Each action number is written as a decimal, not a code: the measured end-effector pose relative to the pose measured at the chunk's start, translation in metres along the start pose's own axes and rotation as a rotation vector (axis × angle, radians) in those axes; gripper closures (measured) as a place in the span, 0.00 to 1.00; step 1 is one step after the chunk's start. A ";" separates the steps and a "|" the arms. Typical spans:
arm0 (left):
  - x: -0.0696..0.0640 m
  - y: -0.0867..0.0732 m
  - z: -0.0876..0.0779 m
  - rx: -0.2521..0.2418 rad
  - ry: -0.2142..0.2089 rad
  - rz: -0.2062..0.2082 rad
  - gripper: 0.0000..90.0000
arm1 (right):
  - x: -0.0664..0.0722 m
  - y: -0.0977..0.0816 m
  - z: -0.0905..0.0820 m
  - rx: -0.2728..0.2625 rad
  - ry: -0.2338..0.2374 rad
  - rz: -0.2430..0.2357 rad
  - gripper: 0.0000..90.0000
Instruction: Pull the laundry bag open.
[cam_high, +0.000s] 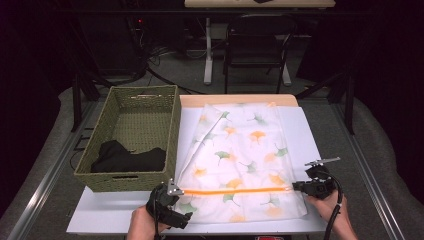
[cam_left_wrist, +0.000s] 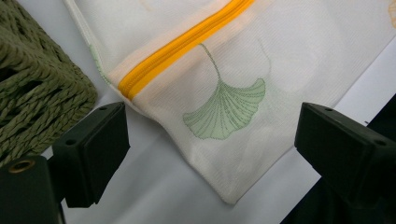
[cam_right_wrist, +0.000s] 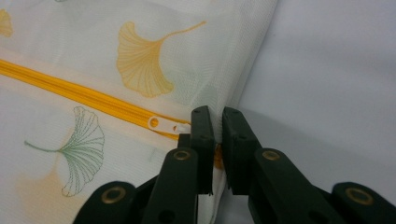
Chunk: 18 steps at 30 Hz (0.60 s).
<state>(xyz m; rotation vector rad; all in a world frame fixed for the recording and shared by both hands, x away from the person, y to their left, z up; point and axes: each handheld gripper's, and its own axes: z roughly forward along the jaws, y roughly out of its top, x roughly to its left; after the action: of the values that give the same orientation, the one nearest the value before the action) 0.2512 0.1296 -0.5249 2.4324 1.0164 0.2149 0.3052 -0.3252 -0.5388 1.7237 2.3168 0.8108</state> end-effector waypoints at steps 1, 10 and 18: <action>0.000 0.000 0.000 0.000 -0.004 0.002 0.11 | 0.001 0.000 0.000 0.003 -0.003 -0.008 0.94; -0.002 0.004 0.000 -0.016 -0.033 0.005 0.02 | 0.005 0.003 -0.005 0.001 -0.006 -0.049 0.95; -0.011 0.014 -0.002 -0.056 -0.067 0.046 0.00 | 0.014 0.004 -0.011 -0.017 -0.022 -0.099 0.95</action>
<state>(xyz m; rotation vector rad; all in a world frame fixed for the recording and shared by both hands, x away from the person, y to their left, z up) 0.2511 0.1140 -0.5154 2.3972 0.9139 0.1735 0.2993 -0.3147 -0.5247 1.5894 2.3528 0.7878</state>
